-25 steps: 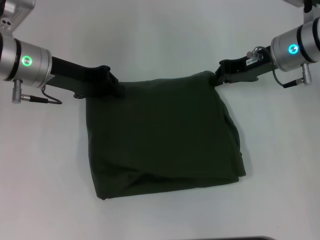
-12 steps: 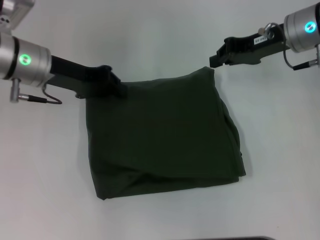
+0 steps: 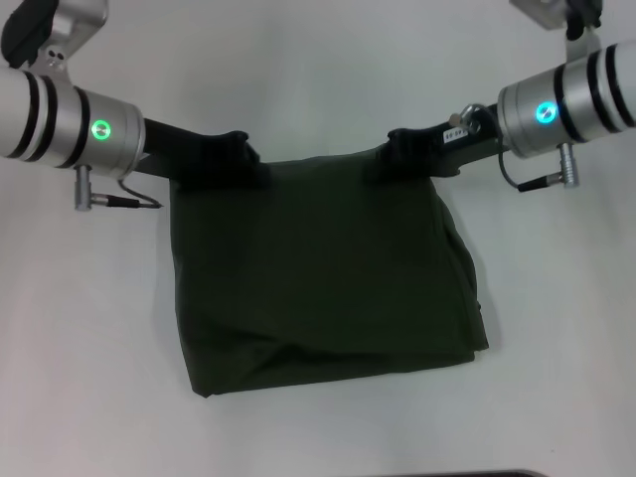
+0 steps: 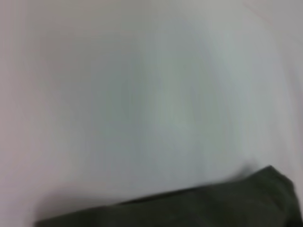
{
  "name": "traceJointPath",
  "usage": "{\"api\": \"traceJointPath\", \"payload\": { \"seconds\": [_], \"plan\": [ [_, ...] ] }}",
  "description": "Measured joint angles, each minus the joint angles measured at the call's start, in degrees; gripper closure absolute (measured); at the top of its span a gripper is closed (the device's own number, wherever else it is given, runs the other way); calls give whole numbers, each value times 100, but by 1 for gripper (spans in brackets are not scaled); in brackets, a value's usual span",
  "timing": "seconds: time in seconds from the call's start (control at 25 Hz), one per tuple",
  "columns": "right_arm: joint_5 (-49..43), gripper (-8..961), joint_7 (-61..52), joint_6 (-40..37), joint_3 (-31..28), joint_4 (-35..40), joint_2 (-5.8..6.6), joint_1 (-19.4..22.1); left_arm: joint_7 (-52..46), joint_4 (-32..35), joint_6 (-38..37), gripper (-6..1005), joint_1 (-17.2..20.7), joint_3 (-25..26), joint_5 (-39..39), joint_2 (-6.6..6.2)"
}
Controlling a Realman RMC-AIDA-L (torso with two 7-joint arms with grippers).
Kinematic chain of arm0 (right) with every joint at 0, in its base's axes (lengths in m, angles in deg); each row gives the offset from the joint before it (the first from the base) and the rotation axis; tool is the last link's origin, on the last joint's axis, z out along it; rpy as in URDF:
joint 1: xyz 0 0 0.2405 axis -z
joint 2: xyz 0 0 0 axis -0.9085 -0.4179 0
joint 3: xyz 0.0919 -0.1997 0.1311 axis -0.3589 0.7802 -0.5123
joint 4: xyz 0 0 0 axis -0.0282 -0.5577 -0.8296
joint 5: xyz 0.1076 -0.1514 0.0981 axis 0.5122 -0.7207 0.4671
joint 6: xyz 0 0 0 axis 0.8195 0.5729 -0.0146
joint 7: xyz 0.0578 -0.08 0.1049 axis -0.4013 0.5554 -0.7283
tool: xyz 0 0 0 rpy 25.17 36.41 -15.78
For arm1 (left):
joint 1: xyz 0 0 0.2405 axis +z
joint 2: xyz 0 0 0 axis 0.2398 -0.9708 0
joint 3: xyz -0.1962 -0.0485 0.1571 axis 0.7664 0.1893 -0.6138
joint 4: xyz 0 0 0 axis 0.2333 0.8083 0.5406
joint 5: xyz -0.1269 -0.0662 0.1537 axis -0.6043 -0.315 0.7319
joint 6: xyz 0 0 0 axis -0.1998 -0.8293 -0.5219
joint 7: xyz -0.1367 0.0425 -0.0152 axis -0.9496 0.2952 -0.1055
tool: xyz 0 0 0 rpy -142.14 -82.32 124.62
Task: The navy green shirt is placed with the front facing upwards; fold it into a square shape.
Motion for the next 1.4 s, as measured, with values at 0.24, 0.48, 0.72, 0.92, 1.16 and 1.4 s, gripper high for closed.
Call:
{"api": "traceJointPath", "payload": {
  "seconds": [0.24, 0.48, 0.72, 0.92, 1.16, 1.4],
  "plan": [
    [-13, 953, -53, 330, 105, -71, 42, 54, -134, 4, 110, 940, 77, -61, 192, -101],
    [-152, 953, -166, 308, 75, -81, 124, 72, -257, -66, -28, 939, 181, 47, 328, -263],
    [158, 953, -5, -1112, -181, 305, 339, 135, 91, -828, -1737, 939, 391, 411, 160, -221],
    [364, 954, 127, -1985, -153, 369, 318, 191, 316, -922, -2544, 939, 483, 316, -58, 14],
    [79, 955, 228, -1956, 182, 48, 85, 219, 333, -844, -2262, 939, 563, -68, 36, 236],
    [-189, 955, 201, -1772, 236, -33, 119, 289, 318, -433, -1925, 939, 595, -106, 131, 26]
  ]
}}
